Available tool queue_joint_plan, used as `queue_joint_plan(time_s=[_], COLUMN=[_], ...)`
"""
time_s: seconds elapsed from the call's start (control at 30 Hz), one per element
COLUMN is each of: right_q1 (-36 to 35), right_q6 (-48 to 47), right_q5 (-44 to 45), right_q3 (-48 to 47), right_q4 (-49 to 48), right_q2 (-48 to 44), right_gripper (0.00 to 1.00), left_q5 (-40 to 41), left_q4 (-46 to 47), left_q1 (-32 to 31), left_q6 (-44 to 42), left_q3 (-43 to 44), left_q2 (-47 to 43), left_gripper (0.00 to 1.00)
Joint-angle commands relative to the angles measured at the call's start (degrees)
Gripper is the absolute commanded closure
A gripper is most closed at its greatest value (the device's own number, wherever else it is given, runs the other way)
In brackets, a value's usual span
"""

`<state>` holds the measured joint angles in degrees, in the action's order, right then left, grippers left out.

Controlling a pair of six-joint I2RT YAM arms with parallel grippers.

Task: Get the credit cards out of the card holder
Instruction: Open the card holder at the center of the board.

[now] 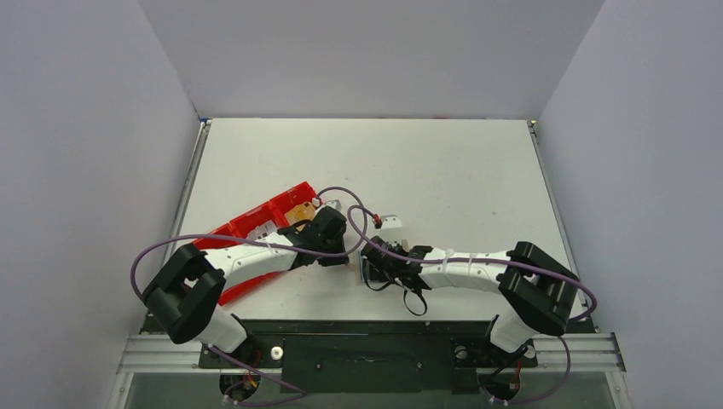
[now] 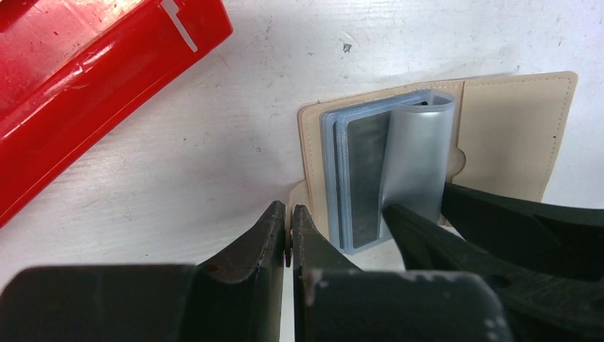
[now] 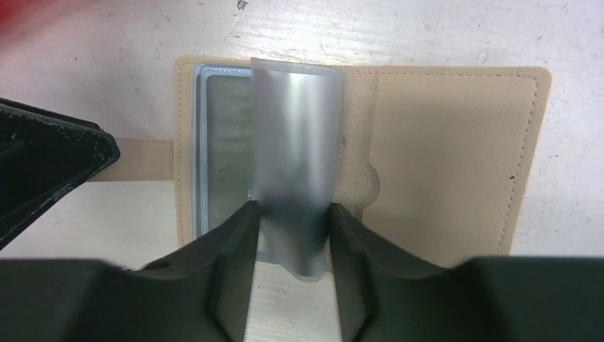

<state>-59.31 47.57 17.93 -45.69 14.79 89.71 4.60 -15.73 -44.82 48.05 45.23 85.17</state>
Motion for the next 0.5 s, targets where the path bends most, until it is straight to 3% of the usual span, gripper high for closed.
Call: queue_joint_plan(time_s=[0.0,0.27,0.47], right_q1=[0.2,3.9,9.4], right_q6=[1.1,2.1,4.0], right_q5=[2.6,-4.0,-11.9], right_q3=[0.8,6.1,11.0], right_q4=[-0.2,-4.5,-9.5], right_q2=[-1.9,-8.4,-11.8], right_gripper=[0.7,0.85,0.81], left_q5=[-0.2,1.4,1.8], left_q4=[1.6,-0.6,-1.8], left_q1=[0.6,1.1,1.2], left_q6=[-0.1,-1.3,-2.0], left_q3=[-0.2,-0.5,-0.3], left_q2=[-1.7,-1.6,-1.8], left_gripper=[1.0,1.0,1.0])
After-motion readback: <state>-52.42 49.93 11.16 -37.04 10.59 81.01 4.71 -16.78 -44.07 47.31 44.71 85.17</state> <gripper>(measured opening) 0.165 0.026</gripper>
